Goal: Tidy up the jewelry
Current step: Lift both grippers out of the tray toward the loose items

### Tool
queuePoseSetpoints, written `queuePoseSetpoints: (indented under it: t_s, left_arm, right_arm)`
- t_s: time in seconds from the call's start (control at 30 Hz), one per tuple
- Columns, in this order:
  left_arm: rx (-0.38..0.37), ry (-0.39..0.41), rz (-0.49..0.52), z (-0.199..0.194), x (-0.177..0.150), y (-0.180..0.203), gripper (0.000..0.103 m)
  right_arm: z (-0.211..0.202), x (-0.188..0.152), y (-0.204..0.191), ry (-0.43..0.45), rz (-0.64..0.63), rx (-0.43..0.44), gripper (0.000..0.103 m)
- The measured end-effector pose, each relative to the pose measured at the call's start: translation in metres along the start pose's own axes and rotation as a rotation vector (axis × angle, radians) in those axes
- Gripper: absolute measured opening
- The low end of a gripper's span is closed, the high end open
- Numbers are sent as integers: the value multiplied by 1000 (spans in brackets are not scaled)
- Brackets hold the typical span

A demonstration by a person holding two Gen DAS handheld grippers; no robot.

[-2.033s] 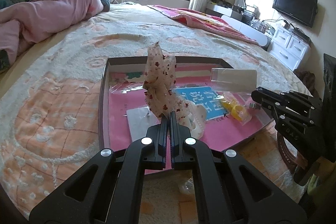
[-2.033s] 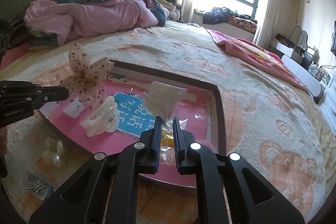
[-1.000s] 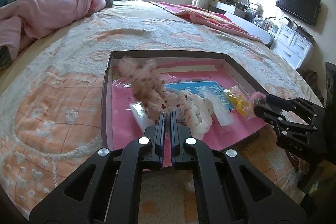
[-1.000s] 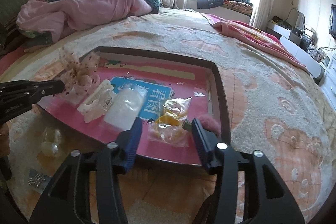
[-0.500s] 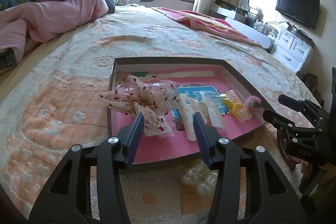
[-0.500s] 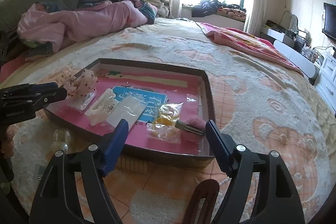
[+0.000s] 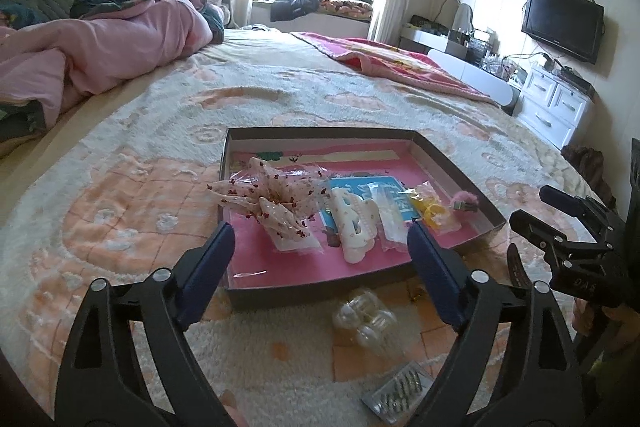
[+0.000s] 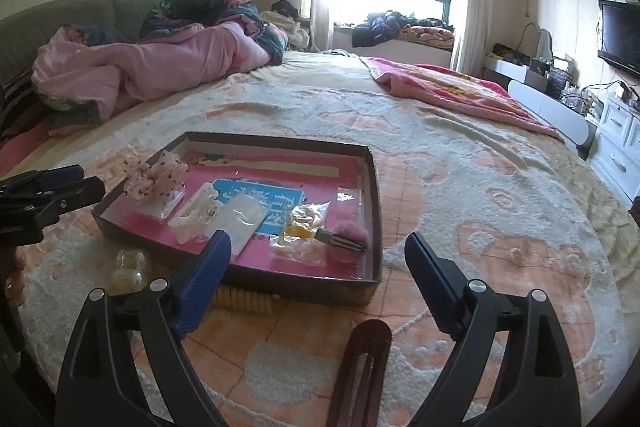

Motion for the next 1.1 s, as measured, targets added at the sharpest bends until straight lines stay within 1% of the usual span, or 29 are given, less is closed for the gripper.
queuePoseSetpoints:
  t_s: [0.03,0.17,0.27,0.5,0.8,1.1]
  left_arm:
    - [0,4,2,-3,-1,2,84]
    - [3,15,18,-12,-3,9,87]
    - [13,23,36,-18,-5,15,87]
    - [-2,21,52,-25,-11,26,87]
    - [-16,-18,78,-22,-27,39,87]
    - [-44,-70,81,-18,-48,51,87]
  right_arm:
    - [-2,0,1,3,1,-2,86]
    - [-11,-2,8,15,12,-6,87]
    - [-16,-3,12,19,17,-9,87]
    - [-25,-18,20,1,12,-12,88]
    - [-31,-42,29,-46,10,-13,88]
    - [-35,-51,37,-65,21,-21,88]
Point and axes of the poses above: each gripper's, at about its wrist camera, not at the fingertips, and z roughly the way its jaws point, y to its right, x to its top, the point moved 6 cm from there along z, roughly the way its jaws point, and after that the axes turned 15 degrees about -x, right-handed, at the moved point
